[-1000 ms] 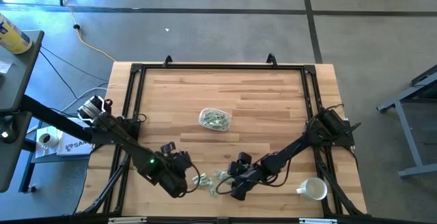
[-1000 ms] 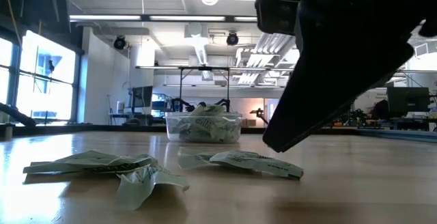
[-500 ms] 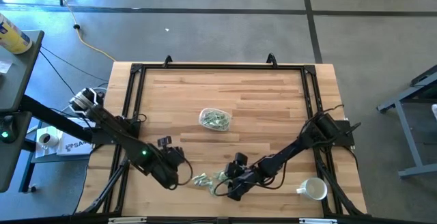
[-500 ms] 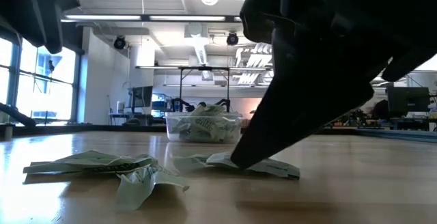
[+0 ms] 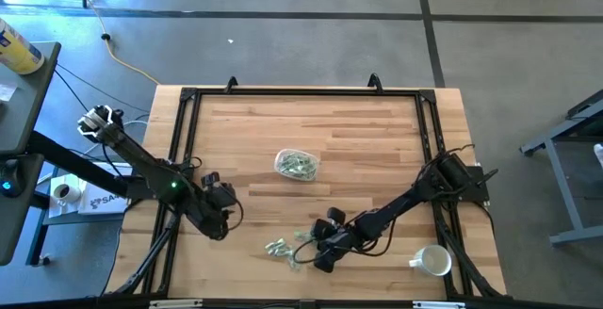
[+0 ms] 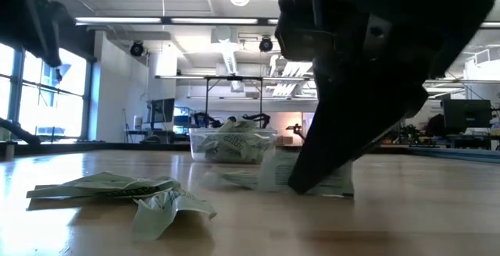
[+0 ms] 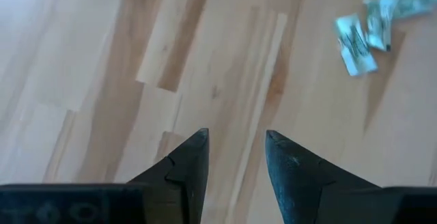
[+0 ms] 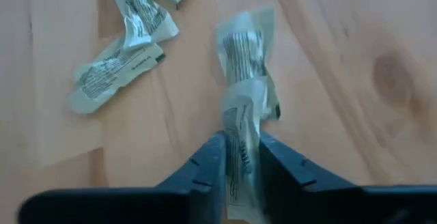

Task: Pick and place Stevia / Truvia into bins
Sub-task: Put the stevia packet into the transparent container

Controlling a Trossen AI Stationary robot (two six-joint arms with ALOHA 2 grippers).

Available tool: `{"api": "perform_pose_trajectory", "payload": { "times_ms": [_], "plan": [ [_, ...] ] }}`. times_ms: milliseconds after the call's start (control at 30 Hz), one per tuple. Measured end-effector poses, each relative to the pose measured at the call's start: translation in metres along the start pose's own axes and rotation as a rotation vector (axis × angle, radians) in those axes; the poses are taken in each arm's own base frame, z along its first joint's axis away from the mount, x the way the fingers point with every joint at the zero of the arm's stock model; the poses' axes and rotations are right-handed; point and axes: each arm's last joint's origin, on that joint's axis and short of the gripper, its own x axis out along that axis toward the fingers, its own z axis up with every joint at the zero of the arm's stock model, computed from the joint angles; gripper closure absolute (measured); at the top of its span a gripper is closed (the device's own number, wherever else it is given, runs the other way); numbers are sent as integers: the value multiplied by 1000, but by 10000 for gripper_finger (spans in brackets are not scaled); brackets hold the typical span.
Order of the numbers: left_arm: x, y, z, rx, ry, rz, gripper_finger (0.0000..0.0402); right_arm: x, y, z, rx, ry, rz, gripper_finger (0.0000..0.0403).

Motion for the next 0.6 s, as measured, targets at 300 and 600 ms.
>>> {"api": "perform_pose_trajectory", "payload": {
  "times_ms": [300,600],
  "plan": [
    [-18,32,17,-59,-118,-41,225,-37,-1,25,64,93,-46,390],
    [-31,47,34,-93,-262,-110,225,-58,-47,124,3,-49,-241,395]
  ]
}}
